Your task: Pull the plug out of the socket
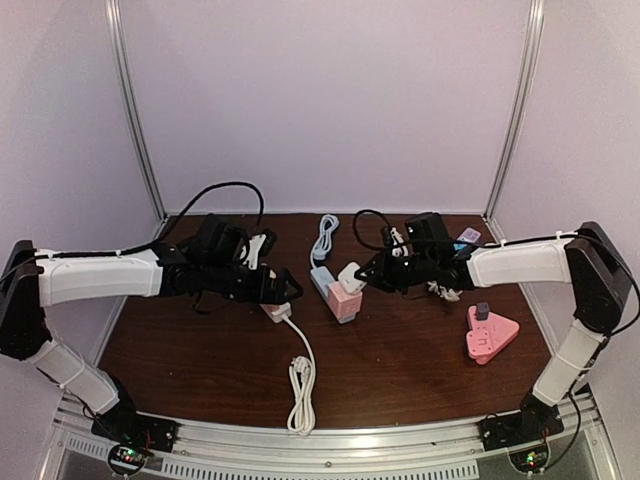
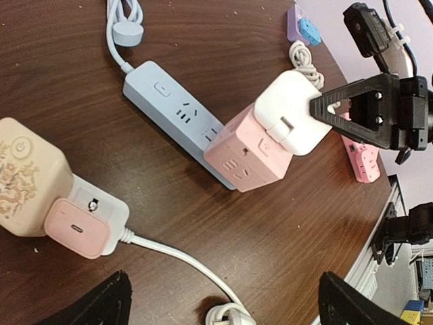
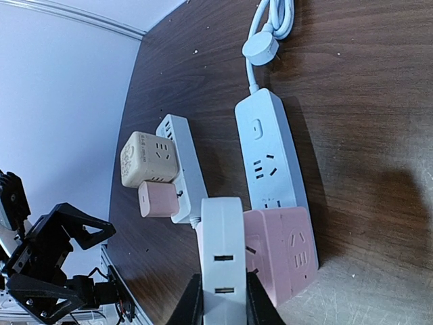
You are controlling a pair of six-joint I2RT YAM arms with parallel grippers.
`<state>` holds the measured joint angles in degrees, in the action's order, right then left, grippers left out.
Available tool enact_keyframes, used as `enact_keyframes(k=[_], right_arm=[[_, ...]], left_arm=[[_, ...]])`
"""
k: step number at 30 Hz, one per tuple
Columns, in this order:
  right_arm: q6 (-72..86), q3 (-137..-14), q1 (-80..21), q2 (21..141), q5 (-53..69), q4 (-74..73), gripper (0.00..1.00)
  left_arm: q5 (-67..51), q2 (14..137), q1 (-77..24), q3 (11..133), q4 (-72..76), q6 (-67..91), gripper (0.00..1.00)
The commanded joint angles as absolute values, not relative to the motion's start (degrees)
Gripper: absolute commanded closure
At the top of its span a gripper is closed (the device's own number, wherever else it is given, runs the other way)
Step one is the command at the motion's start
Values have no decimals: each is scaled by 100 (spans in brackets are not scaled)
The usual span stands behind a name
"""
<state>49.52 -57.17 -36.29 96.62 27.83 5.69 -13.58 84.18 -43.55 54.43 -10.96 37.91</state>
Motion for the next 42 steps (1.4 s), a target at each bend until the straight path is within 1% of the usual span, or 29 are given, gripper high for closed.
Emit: enact_keyframes(k=[1, 3, 6, 9, 20, 26, 37, 42], right_arm=[[5126, -5327, -3922, 9206, 2342, 116, 100], [5256, -5124, -4087, 9041, 2173, 139, 100], [5452, -4756, -4252, 8831, 1930, 279, 100], [5497, -4615, -4345, 8753, 1804, 316, 100], [5489, -4528, -4375, 8868, 1656, 479, 100], [5531, -4513, -4374, 8985, 1730, 597, 100], [5710, -4425, -4363, 9060, 1872, 805, 100], [5720, -4395, -4365, 9039, 1876, 766, 100]], left_arm=[[-1520, 8616, -4541, 5494, -544, 3989, 3], [-1506, 8708, -4649, 5510, -474, 4046, 5], [-1519, 8887, -4815, 5503, -272, 4255, 13], [-1563, 9111, -4951, 5514, -34, 4446, 18], [-1359, 9569, -5098, 5611, 349, 4863, 27], [-1341, 9729, -5173, 5655, 404, 4856, 29], [-1213, 10154, -5378, 5918, 549, 4945, 29], [-909, 10271, -5374, 6201, 379, 4974, 29]])
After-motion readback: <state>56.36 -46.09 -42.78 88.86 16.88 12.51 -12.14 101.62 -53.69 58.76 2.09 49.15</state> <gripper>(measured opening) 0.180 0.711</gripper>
